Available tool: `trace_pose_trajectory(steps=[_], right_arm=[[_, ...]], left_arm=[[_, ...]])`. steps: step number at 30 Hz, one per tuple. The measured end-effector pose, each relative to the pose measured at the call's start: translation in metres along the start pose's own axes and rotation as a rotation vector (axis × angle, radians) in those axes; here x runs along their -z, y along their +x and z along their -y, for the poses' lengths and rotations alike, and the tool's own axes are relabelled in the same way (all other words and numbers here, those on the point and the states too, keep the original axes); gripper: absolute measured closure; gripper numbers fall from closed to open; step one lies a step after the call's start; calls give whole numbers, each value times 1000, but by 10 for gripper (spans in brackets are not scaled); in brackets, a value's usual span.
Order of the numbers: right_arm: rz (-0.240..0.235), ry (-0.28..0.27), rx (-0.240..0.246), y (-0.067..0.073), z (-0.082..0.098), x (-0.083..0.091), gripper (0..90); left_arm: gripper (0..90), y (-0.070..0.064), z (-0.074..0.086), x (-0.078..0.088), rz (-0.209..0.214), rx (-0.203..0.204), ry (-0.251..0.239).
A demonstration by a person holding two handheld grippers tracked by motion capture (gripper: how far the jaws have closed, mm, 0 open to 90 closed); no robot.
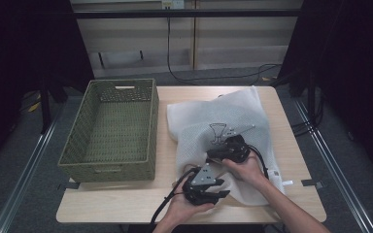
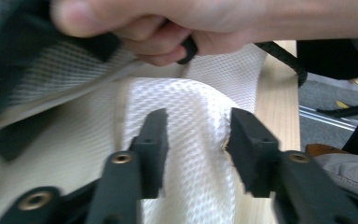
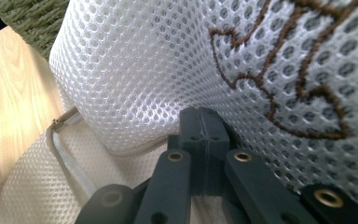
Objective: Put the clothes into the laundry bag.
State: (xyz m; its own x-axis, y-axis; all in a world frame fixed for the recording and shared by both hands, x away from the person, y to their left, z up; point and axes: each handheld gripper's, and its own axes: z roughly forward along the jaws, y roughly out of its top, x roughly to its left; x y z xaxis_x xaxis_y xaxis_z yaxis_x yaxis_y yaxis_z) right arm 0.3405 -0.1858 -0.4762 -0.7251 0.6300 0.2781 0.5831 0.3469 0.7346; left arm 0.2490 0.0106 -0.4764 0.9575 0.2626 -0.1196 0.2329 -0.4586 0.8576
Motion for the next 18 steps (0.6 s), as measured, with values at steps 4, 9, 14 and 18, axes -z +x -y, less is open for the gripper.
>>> trace_pose_trajectory(steps=[4, 9, 14, 18], right_arm=[[5, 5, 4, 0, -1, 0, 899], [51, 4, 21, -6, -8, -4, 899], [73, -3, -14, -18, -12, -7, 899], [44, 24, 8, -12, -1, 8, 899]], left_arm=[[534, 15, 3, 22, -46, 28, -36], [598, 33, 17, 20, -124, 22, 116], [635, 44, 32, 12, -206, 15, 171], [674, 46, 34, 21, -249, 13, 205]])
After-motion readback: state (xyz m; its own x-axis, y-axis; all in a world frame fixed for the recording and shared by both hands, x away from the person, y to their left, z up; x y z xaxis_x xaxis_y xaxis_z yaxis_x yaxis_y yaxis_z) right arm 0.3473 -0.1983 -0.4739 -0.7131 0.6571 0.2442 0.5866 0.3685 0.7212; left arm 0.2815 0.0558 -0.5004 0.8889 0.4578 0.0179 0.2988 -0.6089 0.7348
